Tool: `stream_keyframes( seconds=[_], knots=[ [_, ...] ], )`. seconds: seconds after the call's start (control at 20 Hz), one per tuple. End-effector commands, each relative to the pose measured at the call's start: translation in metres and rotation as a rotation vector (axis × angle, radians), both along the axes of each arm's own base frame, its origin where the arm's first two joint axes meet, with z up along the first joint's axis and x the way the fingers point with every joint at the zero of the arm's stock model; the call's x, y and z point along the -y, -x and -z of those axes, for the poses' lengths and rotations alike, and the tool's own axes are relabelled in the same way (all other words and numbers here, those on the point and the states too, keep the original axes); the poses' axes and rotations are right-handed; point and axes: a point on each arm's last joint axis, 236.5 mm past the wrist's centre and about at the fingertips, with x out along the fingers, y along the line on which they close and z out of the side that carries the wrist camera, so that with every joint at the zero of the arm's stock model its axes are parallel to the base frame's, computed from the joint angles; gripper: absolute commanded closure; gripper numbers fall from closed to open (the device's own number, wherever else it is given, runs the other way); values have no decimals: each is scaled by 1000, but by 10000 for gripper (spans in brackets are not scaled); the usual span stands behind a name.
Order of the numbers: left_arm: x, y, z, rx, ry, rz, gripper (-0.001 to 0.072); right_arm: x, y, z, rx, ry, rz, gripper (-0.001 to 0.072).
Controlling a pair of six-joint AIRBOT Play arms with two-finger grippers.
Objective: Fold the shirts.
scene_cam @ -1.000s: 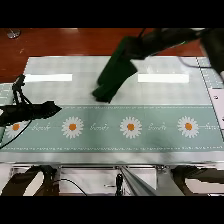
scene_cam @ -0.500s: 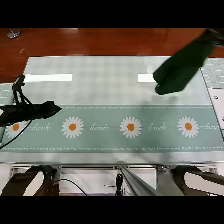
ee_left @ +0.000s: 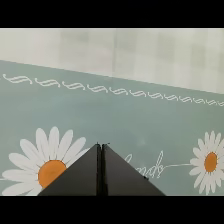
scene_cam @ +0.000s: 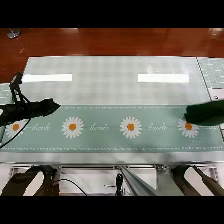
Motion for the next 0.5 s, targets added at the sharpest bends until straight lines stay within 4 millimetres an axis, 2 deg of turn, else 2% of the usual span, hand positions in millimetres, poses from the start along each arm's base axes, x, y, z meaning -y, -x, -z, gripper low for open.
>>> stream_keyframes(
  seconds=[0.0,0.1,0.15,0.2,0.25,0.3,0.35,0.45],
  knots=[
    [-3,-5,-2,22,-5,-17,690,35,107,38,-204,102,306,681],
    [-4,-7,-3,28,-6,-21,691,41,151,56,-299,127,387,681],
    [-4,-8,-3,32,-7,-24,691,39,160,65,-312,117,410,680],
    [-5,-8,-3,33,-7,-25,691,37,168,74,-320,100,455,632],
    [-4,-8,-3,32,-7,-24,691,36,169,81,-324,82,465,404],
    [-4,-8,-3,32,-7,-25,690,38,163,85,-316,75,431,224],
    [-4,-8,-3,32,-7,-24,691,42,153,86,-289,73,406,221],
    [-4,-8,-1,50,-43,29,691,50,119,83,-181,58,359,221]
  ],
)
